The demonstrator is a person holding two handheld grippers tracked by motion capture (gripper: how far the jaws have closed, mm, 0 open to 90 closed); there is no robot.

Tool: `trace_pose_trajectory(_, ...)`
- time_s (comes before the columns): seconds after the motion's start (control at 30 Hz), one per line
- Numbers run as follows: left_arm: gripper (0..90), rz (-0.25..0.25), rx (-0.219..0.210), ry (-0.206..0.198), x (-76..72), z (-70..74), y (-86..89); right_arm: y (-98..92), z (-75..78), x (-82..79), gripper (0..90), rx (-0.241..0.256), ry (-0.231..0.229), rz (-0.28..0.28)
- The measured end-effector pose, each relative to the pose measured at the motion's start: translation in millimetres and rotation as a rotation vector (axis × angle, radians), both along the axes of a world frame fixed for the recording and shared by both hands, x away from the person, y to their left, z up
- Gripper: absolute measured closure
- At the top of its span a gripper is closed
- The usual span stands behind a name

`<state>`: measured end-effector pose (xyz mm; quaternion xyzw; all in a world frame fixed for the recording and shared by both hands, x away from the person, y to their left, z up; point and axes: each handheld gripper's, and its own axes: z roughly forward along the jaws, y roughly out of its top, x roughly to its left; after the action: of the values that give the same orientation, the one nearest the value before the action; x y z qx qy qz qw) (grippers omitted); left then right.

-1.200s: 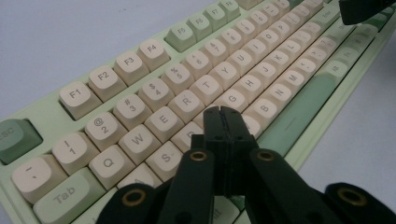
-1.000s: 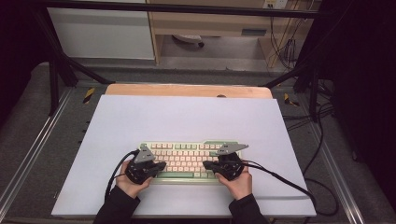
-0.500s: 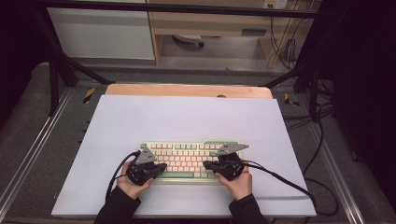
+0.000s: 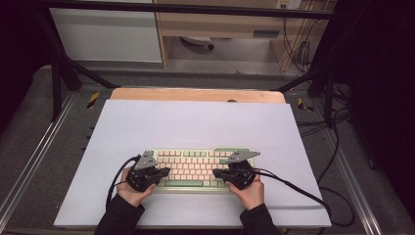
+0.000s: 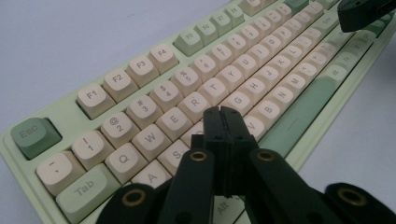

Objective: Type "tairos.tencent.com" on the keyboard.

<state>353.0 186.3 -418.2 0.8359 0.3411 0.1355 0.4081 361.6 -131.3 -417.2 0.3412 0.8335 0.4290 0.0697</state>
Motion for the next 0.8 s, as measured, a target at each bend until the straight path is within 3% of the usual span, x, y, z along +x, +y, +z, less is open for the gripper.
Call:
trace_pose_trajectory(0.47,89.9,0.032,-0.005,-0.011,11.1,5.6,-3.0,-0.1,-0.3,0.6,90.0,-0.004,-0.002,0.003)
trace_pose_trajectory(0.8,89.9,0.058,0.012,-0.01,20.7,-0.4,-7.5,-1.1,0.9,0.6,90.0,-0.003,-0.006,0.004)
